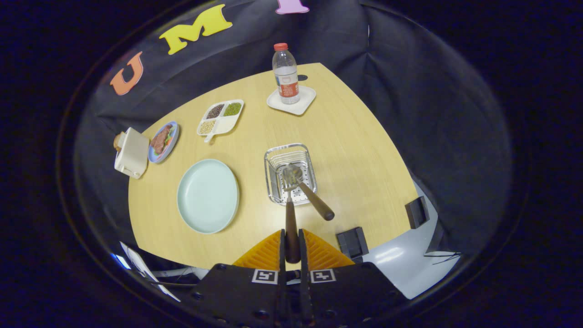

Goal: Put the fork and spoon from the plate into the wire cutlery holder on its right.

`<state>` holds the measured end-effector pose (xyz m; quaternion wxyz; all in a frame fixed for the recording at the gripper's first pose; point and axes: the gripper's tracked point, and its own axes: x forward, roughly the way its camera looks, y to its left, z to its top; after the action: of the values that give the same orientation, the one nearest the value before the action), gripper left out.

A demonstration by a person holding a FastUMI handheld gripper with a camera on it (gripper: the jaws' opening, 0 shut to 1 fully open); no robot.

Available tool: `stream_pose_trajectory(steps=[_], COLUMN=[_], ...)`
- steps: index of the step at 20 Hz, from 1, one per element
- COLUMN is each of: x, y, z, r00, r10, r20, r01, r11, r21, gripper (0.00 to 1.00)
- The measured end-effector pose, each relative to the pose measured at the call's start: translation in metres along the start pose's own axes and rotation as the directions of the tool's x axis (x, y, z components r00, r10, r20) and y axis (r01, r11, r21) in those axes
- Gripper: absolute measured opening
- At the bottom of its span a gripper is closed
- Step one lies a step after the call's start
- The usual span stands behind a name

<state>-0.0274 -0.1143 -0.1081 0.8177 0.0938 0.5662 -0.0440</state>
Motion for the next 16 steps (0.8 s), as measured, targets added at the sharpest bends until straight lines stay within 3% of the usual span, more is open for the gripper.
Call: stream_pose_trajectory(steps=[3, 6, 9, 16], x=[-0.003, -0.005, -0.01, -0.037], y=[0.003, 0.008, 0.01, 0.027], z=[0.002, 0.007, 0.011, 0.039], r00=[1.0, 0.999, 0.996, 0.949], r10=[0.011, 0.029, 0.029, 0.047], r20=[0.018, 0.044, 0.081, 0.312], r01=[-0.011, -0.029, -0.031, -0.039], r11=[1.0, 0.999, 0.999, 0.999], r21=[0.005, 0.015, 0.019, -0.031], gripper=[0.25, 0.59, 0.83, 0.96])
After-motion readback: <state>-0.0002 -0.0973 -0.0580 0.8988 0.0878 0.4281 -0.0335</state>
